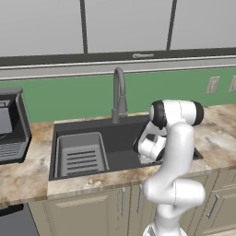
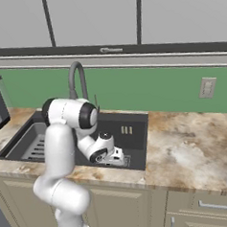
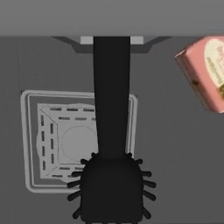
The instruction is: Pick up the dish brush and bar soap from the sink, and place them back in the cabinet, and close the cabinet doors.
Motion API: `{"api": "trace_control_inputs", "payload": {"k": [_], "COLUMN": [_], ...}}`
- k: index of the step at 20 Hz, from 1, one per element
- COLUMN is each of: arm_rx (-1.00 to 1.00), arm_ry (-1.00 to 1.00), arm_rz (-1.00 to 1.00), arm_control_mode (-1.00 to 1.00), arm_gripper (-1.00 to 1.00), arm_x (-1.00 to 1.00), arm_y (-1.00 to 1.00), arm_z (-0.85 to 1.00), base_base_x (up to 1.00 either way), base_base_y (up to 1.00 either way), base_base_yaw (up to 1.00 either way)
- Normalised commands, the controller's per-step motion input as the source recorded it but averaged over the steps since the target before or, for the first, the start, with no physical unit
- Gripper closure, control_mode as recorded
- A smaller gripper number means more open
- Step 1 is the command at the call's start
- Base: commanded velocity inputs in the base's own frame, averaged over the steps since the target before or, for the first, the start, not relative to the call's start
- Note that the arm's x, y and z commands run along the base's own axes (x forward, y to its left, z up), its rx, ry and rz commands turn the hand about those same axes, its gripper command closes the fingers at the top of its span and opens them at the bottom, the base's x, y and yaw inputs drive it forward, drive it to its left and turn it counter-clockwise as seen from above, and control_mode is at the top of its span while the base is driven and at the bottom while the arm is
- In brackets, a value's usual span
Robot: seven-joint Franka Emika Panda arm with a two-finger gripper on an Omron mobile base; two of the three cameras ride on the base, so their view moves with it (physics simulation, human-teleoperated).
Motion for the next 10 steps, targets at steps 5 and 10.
{"api": "trace_control_inputs", "payload": {"k": [5,10], "arm_rx": [0.00,0.00], "arm_ry": [0.00,0.00], "arm_rz": [0.00,0.00], "arm_control_mode": [-1.00,-1.00], "arm_gripper": [1.00,1.00], "arm_x": [-0.08,-0.07], "arm_y": [0.00,0.00], "arm_z": [0.18,0.21], "base_base_x": [0.00,0.00], "base_base_y": [0.00,0.00], "base_base_yaw": [0.00,0.00]}}
